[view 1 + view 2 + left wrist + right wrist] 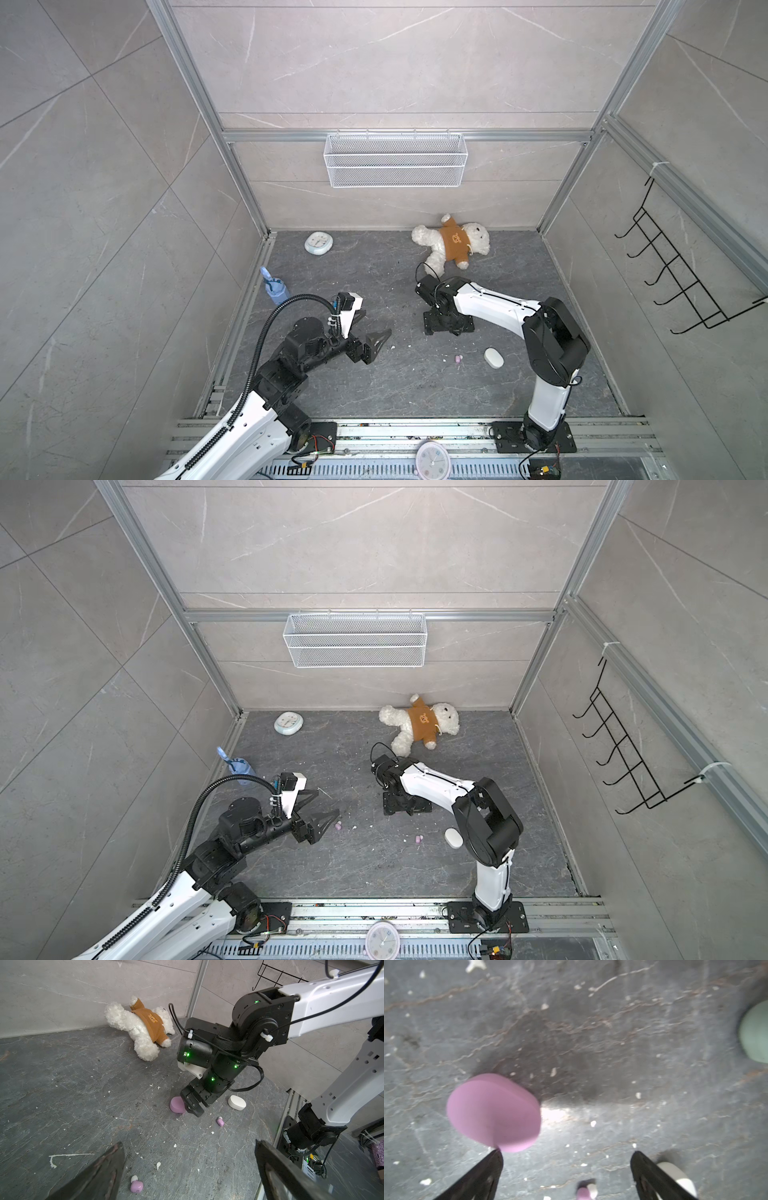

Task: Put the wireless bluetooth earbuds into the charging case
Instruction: 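Move the right gripper over the pink earbud case on the table, then lower the right gripper and pinch the pink case between its fingers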

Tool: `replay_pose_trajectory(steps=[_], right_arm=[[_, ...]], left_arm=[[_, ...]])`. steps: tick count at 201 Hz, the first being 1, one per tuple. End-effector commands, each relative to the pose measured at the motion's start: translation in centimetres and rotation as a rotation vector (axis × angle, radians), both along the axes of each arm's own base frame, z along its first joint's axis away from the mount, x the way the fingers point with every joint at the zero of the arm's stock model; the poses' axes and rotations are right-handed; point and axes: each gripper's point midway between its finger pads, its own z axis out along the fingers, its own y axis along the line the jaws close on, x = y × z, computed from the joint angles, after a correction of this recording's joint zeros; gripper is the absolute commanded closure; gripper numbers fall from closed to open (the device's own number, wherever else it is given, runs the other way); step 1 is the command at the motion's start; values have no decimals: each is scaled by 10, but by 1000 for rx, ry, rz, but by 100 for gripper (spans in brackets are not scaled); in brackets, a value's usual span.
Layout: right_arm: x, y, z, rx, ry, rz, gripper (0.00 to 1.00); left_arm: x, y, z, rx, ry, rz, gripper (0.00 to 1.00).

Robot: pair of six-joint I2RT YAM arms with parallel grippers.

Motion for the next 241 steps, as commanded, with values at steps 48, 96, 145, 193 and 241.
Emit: replay_pose_trajectory(steps=[48, 96, 145, 193, 241], right_arm=[[6, 20, 39, 252, -62, -97, 1], [25, 40, 35, 265, -42, -65, 2], [30, 41, 10, 142, 63, 171, 3], [32, 48, -11, 142, 108, 211, 8], [34, 49, -22, 145, 116, 194, 17]], left_arm=[[-3, -3, 17, -24, -22, -27, 0], [-5, -6, 15, -31, -21, -50, 0], [-8, -4, 18, -20, -34, -57, 0], [-6, -4, 17, -19, -34, -50, 0], [-6, -5, 20, -6, -35, -60, 0]])
